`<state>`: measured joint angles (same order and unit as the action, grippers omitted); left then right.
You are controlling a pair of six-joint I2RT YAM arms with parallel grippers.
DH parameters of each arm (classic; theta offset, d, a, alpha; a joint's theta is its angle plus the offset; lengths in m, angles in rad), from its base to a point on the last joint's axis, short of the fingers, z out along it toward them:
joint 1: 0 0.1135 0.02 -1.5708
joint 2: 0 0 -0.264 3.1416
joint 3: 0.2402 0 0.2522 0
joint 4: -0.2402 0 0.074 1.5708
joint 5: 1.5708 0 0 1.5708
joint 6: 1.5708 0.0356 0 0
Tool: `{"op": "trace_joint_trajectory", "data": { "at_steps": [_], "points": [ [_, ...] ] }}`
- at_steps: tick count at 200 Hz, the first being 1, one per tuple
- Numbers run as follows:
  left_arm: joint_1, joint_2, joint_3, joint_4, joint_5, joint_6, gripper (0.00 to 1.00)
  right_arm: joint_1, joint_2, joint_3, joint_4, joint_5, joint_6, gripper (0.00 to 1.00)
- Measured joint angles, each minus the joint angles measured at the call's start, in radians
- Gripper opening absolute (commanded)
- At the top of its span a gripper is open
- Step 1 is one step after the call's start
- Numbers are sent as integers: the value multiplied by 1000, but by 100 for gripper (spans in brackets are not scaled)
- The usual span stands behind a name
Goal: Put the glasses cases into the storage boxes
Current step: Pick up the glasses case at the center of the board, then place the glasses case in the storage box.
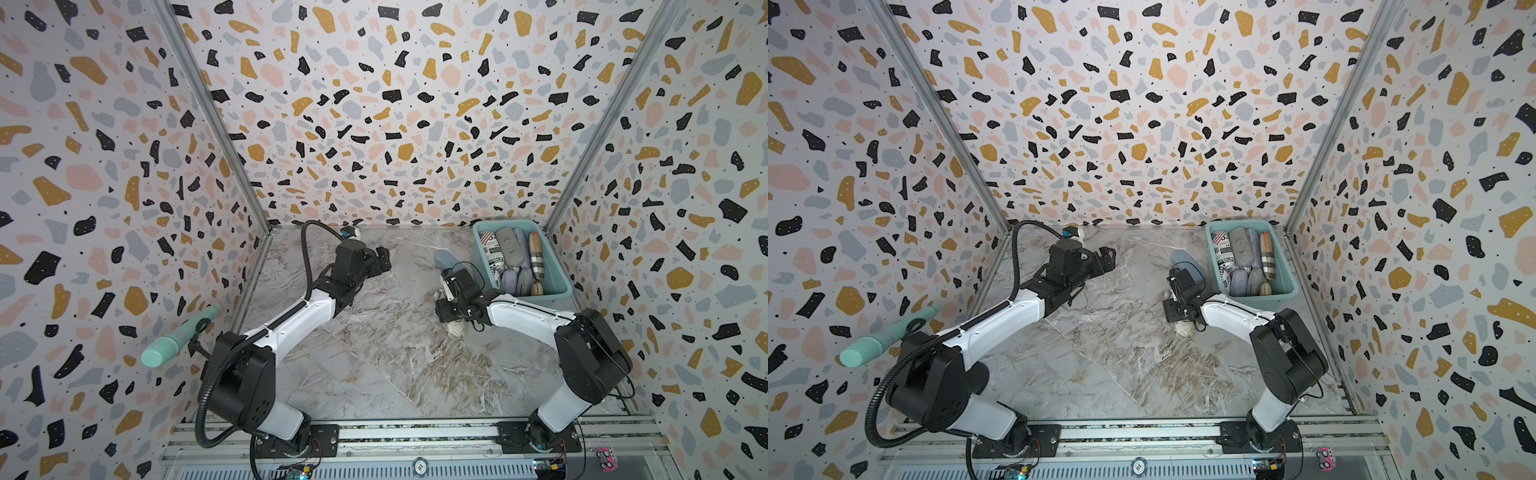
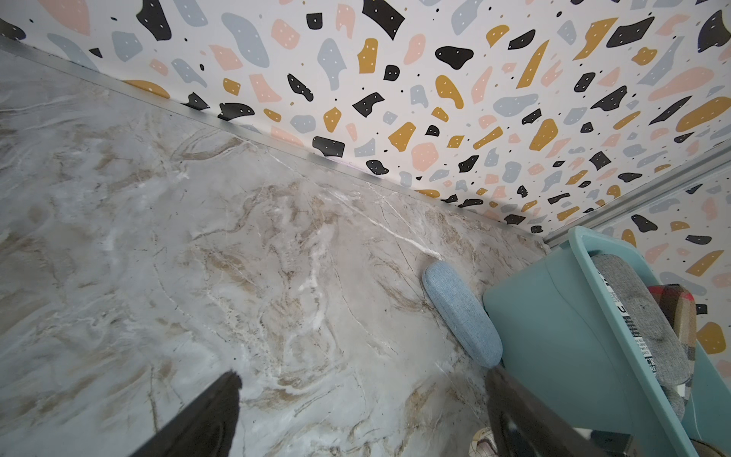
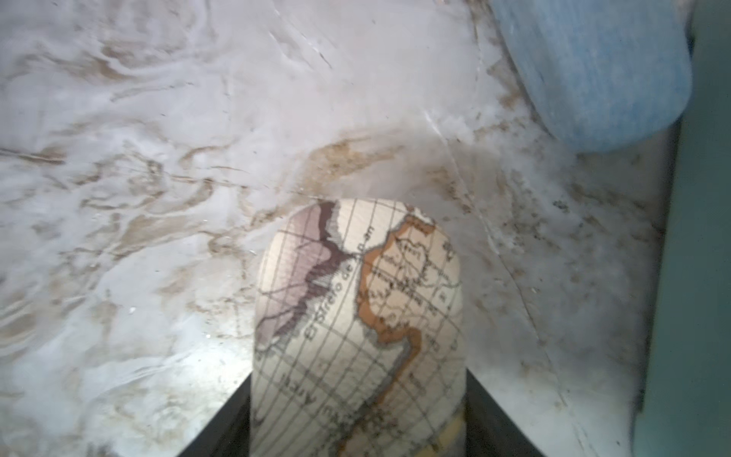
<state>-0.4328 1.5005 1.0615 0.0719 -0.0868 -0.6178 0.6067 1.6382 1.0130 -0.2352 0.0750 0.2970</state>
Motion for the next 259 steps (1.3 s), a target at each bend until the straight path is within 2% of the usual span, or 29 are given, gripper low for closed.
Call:
{"op": "trace_joint_trajectory", "data": {
  "at_steps": [49, 106, 147, 177, 192, 221, 233, 259],
  "points": [
    [0, 0, 0, 0, 0, 0, 97, -40, -36, 137, -27, 0, -31, 61],
    [0, 0, 0, 0, 1, 0, 97, -139, -106, 264, -56, 5, -56, 61],
    [0, 0, 0, 0, 3, 0, 97, -314, -175, 290, -63, -19, -97, 60],
    [0, 0, 0, 0, 10, -2, 97, -472, -256, 232, -28, -21, -97, 60],
    [0, 0, 0, 0, 13, -4, 97, -511, -274, 192, -7, -21, -88, 60],
    [0, 0, 0, 0, 15, -5, 97, -492, -261, 118, 0, -21, -67, 61],
    [0, 0, 0, 0, 15, -6, 97, -468, -257, 81, 0, -10, -54, 64],
    [0, 0, 0, 0, 15, -6, 97, -390, -269, -1, 30, 87, -43, 70]
  ]
}}
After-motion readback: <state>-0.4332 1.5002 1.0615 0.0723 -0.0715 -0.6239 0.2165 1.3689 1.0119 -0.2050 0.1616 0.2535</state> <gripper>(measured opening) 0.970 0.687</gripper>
